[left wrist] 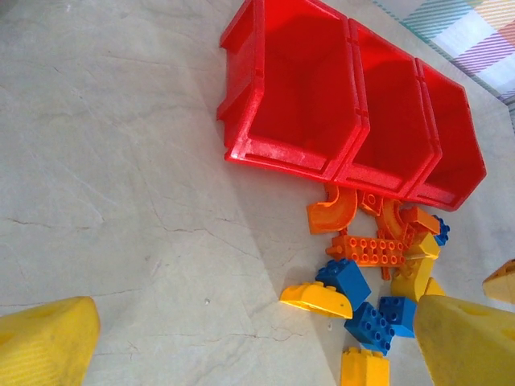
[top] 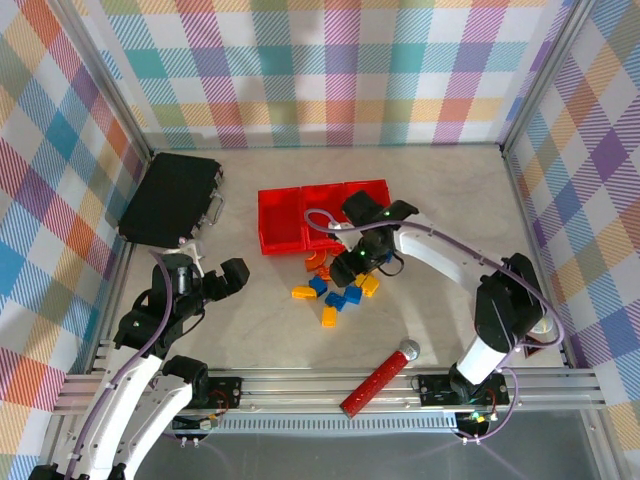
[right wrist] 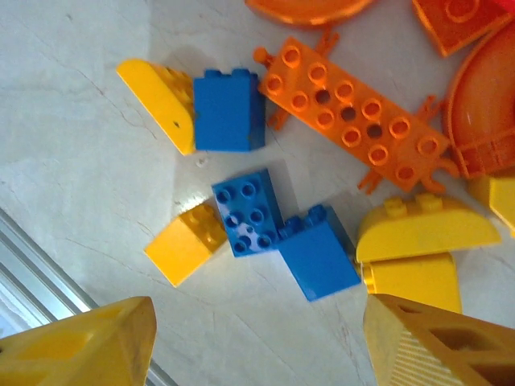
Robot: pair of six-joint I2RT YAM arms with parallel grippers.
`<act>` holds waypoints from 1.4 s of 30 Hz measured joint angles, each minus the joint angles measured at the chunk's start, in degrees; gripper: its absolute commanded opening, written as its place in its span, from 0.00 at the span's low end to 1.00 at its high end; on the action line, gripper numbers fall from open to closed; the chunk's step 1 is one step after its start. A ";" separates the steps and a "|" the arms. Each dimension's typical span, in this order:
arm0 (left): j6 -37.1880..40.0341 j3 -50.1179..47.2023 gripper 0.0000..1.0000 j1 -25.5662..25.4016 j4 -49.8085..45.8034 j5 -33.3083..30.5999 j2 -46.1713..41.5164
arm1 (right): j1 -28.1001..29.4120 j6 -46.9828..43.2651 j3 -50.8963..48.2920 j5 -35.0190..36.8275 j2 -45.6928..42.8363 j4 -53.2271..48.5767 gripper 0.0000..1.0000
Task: Sort the legos into containers by color
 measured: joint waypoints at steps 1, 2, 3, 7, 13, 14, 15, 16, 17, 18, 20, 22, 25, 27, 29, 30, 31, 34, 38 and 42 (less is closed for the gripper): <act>0.00 0.00 1.00 -0.02 0.00 0.00 -0.02 | 0.00 -0.35 0.81 -0.35 1.11 0.11 0.70; 0.00 0.00 1.00 -0.02 -0.02 0.00 -0.02 | 0.00 -0.61 1.44 -0.76 2.32 0.20 0.70; 0.00 0.00 1.00 0.00 -0.04 -0.02 -0.07 | 0.00 -0.76 1.73 -1.03 3.30 0.33 0.70; 0.00 0.00 1.00 -0.02 -0.22 -0.04 -0.66 | 0.00 -1.70 2.08 -1.95 7.69 0.52 0.70; 0.00 0.00 1.00 -0.02 -0.22 -0.26 -1.22 | 0.00 -2.34 2.36 -3.17 11.91 0.76 0.70; 0.00 0.00 1.00 0.00 -0.24 -0.28 -1.22 | 0.00 -2.49 2.38 -3.23 12.35 0.74 0.70; 0.00 0.00 1.00 0.00 -0.24 -0.28 -1.22 | 0.02 -2.56 2.38 -3.26 12.70 0.76 0.70; 0.00 0.00 1.00 -0.02 -0.22 -0.31 -1.20 | 0.00 -2.69 2.38 -3.28 12.96 0.76 0.70; 0.00 0.00 1.00 -0.02 -0.22 -0.33 -1.18 | 0.00 -2.71 2.38 -3.28 13.05 0.76 0.70; 0.02 0.00 1.00 0.00 -0.24 -0.39 -1.18 | 0.00 -2.71 2.34 -3.28 13.05 0.81 0.70; 0.02 0.00 1.00 -0.02 -0.24 -0.44 -1.16 | 0.00 -2.71 1.68 -3.43 13.00 1.51 0.70; 0.02 0.00 1.00 -0.02 -0.26 -0.44 -1.09 | 0.00 -2.69 -0.33 -3.43 13.00 2.71 0.70; 0.02 0.00 1.00 -0.02 -0.26 -0.46 -1.09 | 0.00 -2.45 -2.32 -3.61 11.45 3.98 0.69; 0.02 0.00 1.00 -0.02 -0.26 -0.46 -1.07 | 0.00 -2.21 -3.50 -3.61 10.73 4.39 0.69; 0.02 0.00 1.00 -0.02 -0.26 -0.46 -1.03 | 0.00 -1.99 -4.37 -3.61 10.16 4.98 0.69; 0.02 0.00 1.00 -0.02 -0.26 -0.46 -0.94 | 0.00 -1.86 -4.74 -3.56 9.88 5.22 0.68; 0.02 0.00 1.00 -0.02 -0.26 -0.46 -0.85 | 0.00 -1.81 -5.16 -3.41 9.57 5.31 0.68; 0.02 0.00 1.00 0.00 -0.26 -0.44 -0.87 | 0.00 -1.75 -6.47 -2.67 8.55 5.20 0.67; 0.02 0.00 1.00 0.00 -0.26 -0.46 -0.87 | 0.00 -1.36 -8.11 -0.94 7.28 4.63 0.67; 0.02 0.00 1.00 -0.02 -0.26 -0.46 -0.87 | 0.00 -0.46 -8.79 1.03 6.78 3.85 0.65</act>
